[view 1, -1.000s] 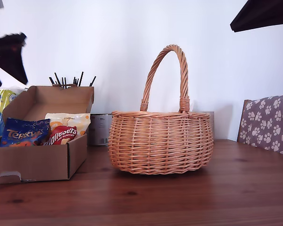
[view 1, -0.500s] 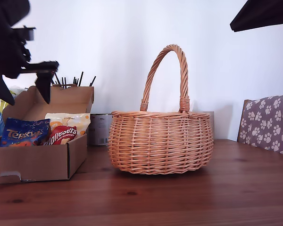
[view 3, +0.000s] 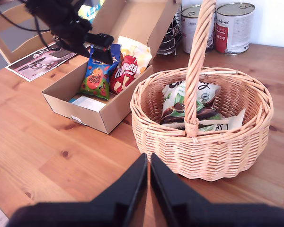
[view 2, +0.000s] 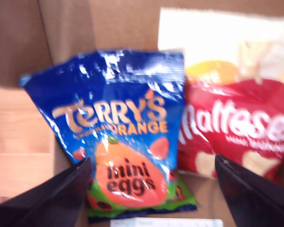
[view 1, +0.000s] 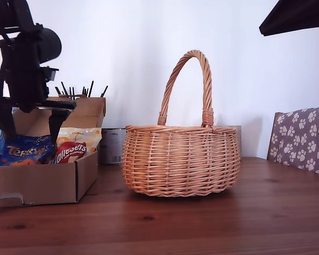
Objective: Move the bags of Easter eggs from the cardboard box on the left into the woven basket on the right side.
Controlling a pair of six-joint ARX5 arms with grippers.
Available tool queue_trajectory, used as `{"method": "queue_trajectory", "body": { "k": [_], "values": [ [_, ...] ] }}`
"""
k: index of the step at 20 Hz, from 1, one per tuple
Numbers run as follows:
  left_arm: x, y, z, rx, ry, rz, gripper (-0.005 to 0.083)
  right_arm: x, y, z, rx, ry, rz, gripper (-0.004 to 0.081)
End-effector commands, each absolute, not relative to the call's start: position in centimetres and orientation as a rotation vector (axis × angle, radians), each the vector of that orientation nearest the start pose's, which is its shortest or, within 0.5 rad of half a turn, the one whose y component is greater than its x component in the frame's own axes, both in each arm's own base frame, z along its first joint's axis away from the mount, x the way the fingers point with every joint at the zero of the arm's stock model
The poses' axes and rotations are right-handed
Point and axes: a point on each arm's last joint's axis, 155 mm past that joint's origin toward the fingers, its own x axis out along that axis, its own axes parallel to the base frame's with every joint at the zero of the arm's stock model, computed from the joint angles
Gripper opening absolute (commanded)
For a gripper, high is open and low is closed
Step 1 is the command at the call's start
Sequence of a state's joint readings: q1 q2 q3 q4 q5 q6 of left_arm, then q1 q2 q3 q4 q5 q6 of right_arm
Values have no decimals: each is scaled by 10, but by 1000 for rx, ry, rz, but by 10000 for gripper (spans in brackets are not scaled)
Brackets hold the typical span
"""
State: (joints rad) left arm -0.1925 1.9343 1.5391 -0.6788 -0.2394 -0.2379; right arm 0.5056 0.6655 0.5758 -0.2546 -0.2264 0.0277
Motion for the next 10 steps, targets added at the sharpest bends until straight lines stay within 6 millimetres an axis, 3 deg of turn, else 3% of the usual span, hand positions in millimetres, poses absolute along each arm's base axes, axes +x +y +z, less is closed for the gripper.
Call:
{"method": "queue_trajectory", "body": {
  "k": [1,7,10],
  "values": [
    [474,-44,63,34,1111,193,757,237,180,224,-24,347,728,-12],
    [468,-34,25,80,1197,235,757,237,180,223,-24,350,728,-12],
    [476,-24,25,96,1164,278,757,236,180,223,-24,352,728,-12]
  ]
}}
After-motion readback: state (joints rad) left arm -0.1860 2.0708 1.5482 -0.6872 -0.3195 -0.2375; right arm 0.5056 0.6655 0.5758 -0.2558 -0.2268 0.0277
